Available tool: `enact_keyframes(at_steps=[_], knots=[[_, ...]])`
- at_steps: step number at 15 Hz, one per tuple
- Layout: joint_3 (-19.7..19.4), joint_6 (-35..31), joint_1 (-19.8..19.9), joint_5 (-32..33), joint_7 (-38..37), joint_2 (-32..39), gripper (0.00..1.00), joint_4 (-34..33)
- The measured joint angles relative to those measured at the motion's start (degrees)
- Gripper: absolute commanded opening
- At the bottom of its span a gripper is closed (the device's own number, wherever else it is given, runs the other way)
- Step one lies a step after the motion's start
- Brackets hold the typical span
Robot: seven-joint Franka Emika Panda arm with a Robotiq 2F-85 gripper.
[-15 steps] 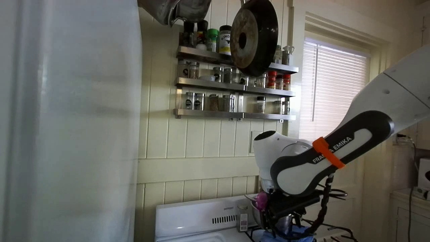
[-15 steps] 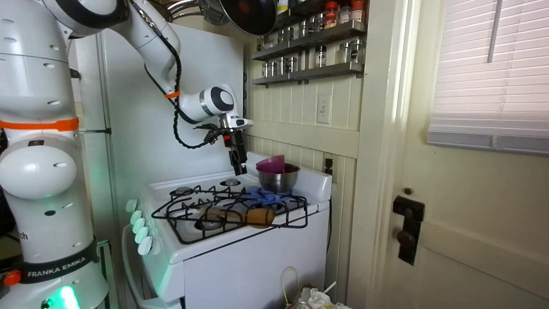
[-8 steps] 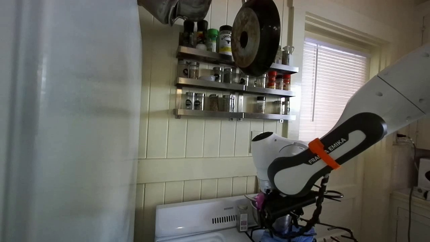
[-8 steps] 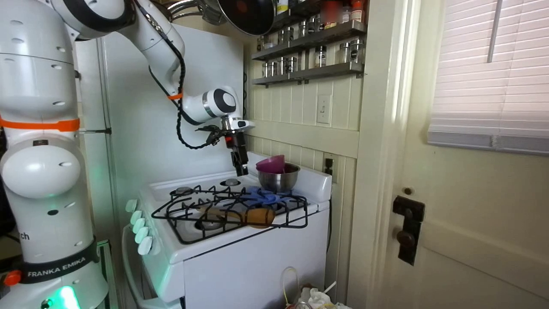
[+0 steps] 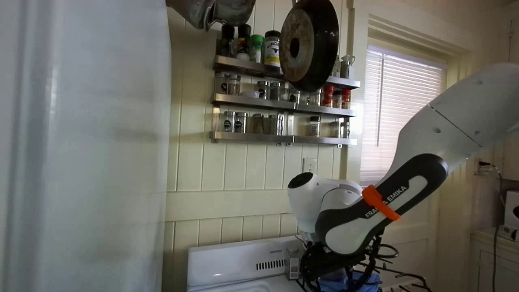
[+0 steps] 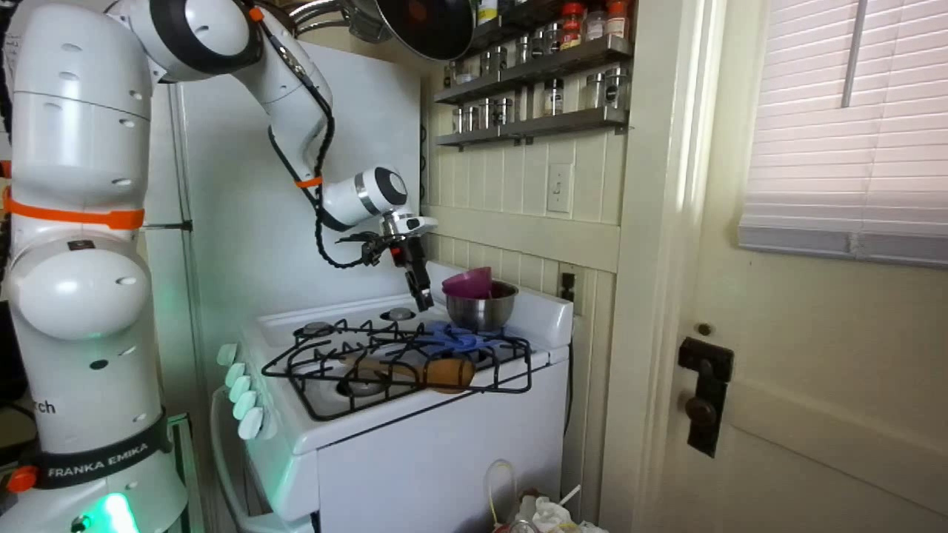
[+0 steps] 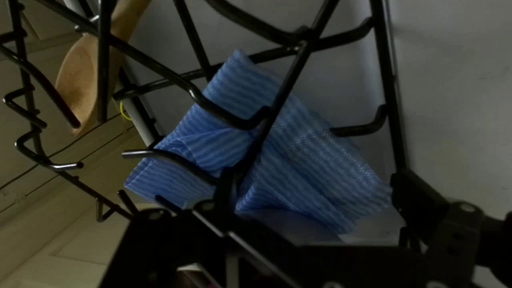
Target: Use the blue towel to wipe the stove
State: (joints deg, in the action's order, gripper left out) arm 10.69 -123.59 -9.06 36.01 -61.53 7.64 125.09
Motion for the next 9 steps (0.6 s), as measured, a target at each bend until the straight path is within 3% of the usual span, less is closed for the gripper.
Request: enact_keyframes(at_steps=[4,9], knots=[[-1.6,0.7,-1.9,4.8,-3.2,4.8,1.0,-3.8],[-2.4,4.7,-4.8,6.2,-3.6,10.2,1.0,-9.0]])
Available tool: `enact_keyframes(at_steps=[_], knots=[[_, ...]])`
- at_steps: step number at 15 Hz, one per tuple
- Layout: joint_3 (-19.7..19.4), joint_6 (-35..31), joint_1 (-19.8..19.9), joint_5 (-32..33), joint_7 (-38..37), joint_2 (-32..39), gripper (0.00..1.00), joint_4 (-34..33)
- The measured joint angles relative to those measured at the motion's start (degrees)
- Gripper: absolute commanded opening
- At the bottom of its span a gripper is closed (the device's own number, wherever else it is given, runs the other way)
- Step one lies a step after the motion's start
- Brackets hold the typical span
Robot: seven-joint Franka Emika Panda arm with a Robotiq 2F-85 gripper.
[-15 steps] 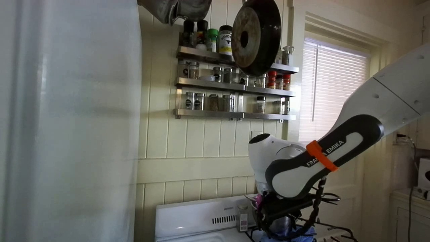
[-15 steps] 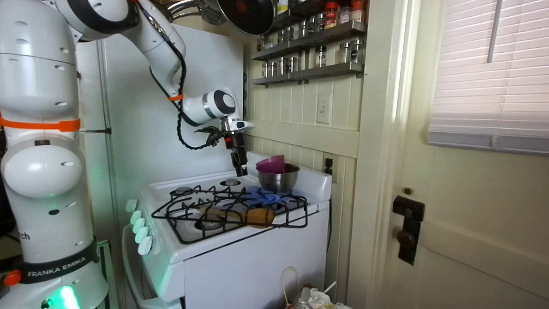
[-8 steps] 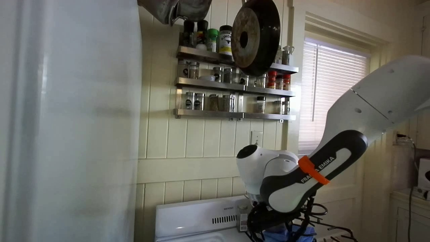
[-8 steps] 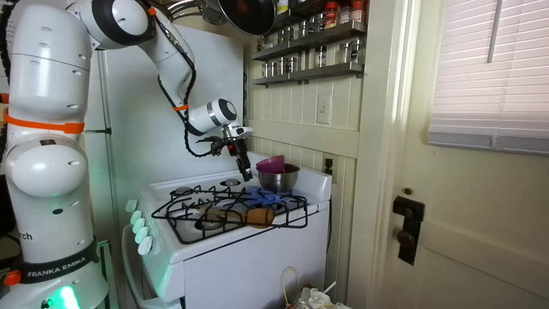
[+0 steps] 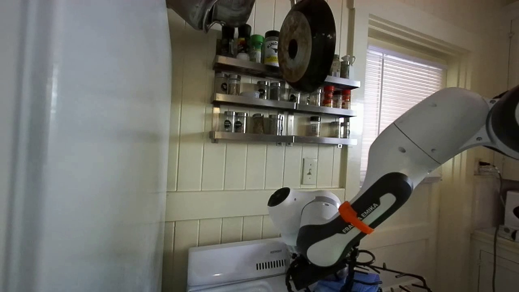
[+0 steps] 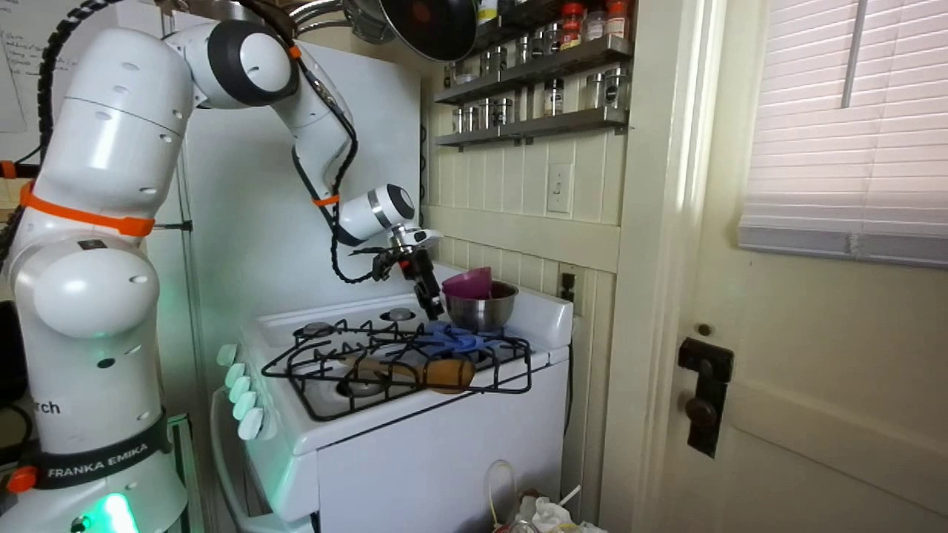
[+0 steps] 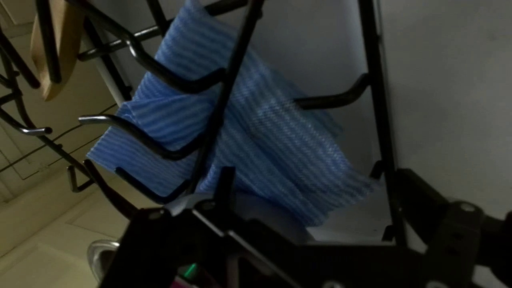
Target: Use the blue towel to wipe the stove
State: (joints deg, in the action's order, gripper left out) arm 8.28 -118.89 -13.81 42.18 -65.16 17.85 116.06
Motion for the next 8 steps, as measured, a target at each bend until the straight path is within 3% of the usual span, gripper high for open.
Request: enact_keyframes(at_steps=[8], knots=[[-0.6,9.1,-2.4,-0.1,-3.6,2.2,1.0,-3.4]])
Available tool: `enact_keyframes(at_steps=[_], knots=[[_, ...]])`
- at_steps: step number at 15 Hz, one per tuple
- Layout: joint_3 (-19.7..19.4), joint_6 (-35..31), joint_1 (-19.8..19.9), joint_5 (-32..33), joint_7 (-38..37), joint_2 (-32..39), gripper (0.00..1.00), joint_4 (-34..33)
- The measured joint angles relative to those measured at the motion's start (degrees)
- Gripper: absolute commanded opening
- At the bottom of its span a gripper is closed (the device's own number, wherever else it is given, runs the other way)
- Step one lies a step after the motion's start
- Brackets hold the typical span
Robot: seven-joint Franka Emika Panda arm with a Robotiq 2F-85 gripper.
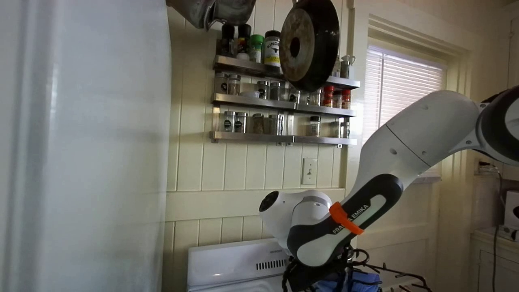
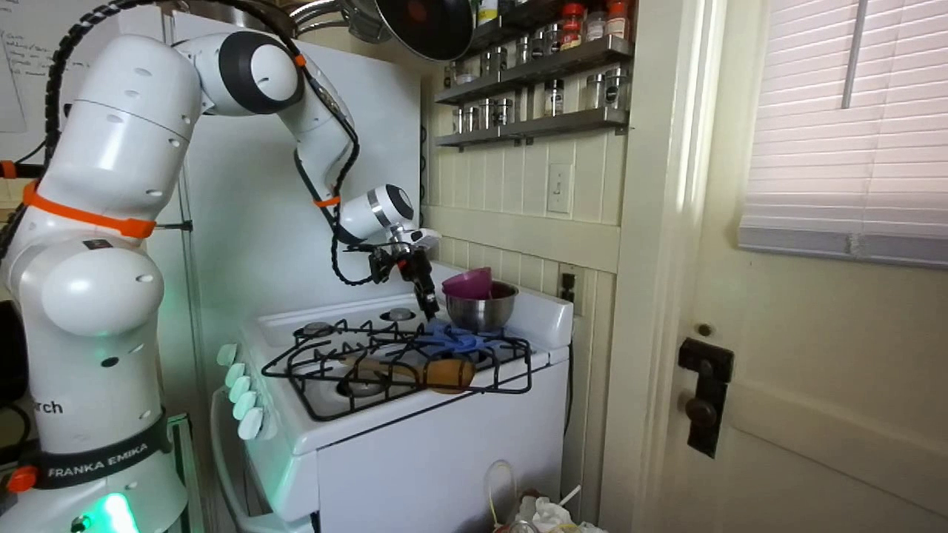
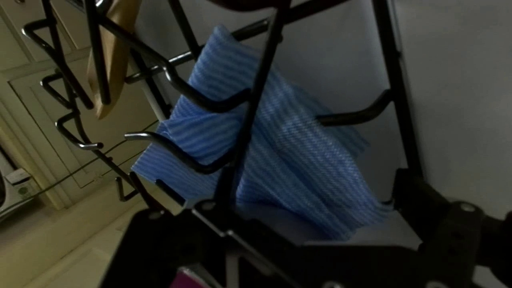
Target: Use the blue towel to wipe the stove
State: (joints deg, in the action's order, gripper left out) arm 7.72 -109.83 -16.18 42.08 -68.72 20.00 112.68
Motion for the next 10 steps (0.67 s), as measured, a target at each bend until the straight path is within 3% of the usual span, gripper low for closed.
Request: enact_keyframes(at_steps=[7,8,10], knots=[[-0.5,3.3,0.0,-0.6,-0.7,1.1,1.0,-0.2],[-0.6,3.6,0.0,-0.6,-0.7,1.3,0.84,-0.2],[-0.7,3.8,0.0,-0.6,-0.7,1.8,0.65,-0.3]])
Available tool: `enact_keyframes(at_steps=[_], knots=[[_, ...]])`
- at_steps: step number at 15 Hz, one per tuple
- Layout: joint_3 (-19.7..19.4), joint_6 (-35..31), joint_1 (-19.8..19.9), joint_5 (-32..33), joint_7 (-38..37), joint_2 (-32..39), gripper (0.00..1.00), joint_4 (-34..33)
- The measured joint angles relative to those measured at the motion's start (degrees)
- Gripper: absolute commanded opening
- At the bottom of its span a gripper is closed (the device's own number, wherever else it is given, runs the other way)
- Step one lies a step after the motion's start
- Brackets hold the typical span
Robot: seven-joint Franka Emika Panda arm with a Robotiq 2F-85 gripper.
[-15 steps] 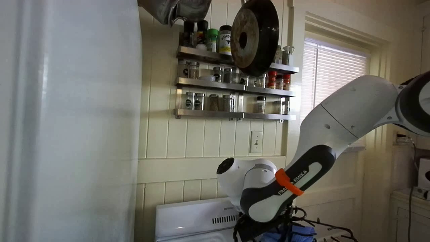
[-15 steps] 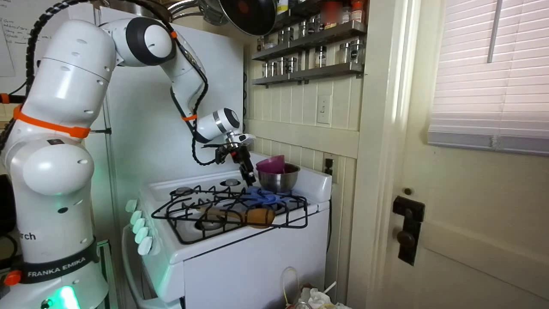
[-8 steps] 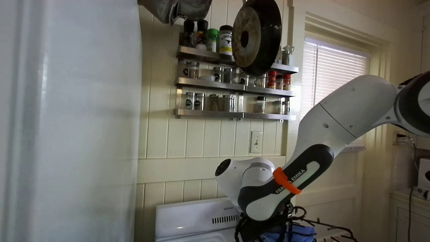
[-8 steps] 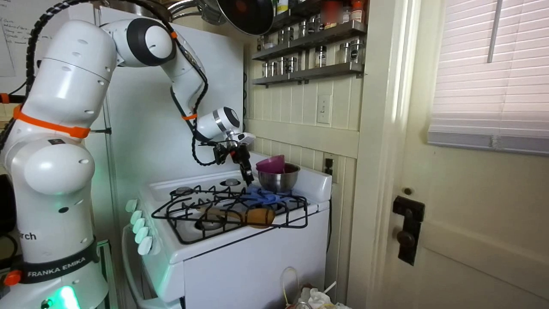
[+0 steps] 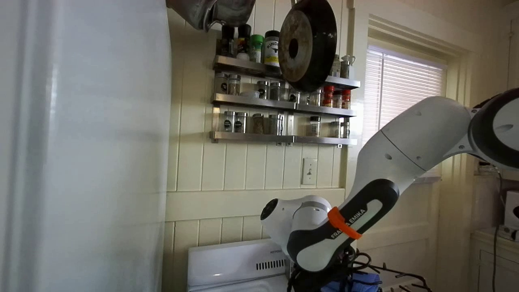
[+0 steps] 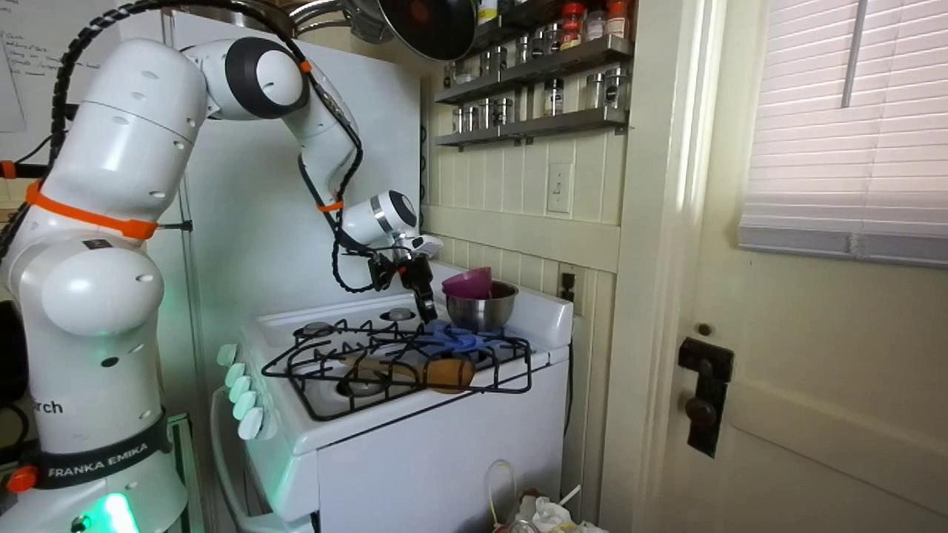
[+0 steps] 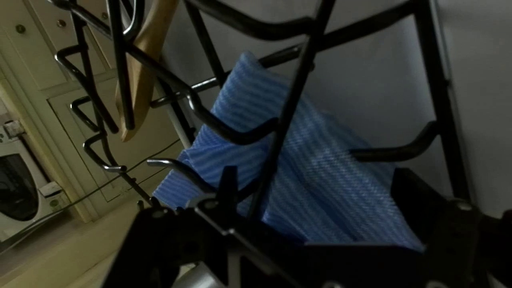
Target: Use the blue towel to wipe the stove
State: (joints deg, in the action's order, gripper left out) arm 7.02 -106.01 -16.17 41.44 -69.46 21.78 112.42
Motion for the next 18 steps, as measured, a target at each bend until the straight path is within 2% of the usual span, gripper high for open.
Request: enact_keyframes(at_steps=[4,7,9,14,18], knots=[[0.0,0.0,0.0,0.0,1.0,0.5,0.35,0.0],[0.8,-0.7,0.0,0.0,6.8,0.5,0.11,-0.1],[1.3,-0.7,0.0,0.0,10.9,0.4,0.0,-0.4],[1.9,-0.8,0.0,0.0,18.9,0.4,0.0,-1.1],[1.8,-2.4,0.0,0.0,22.3,-0.2,0.0,-1.1]])
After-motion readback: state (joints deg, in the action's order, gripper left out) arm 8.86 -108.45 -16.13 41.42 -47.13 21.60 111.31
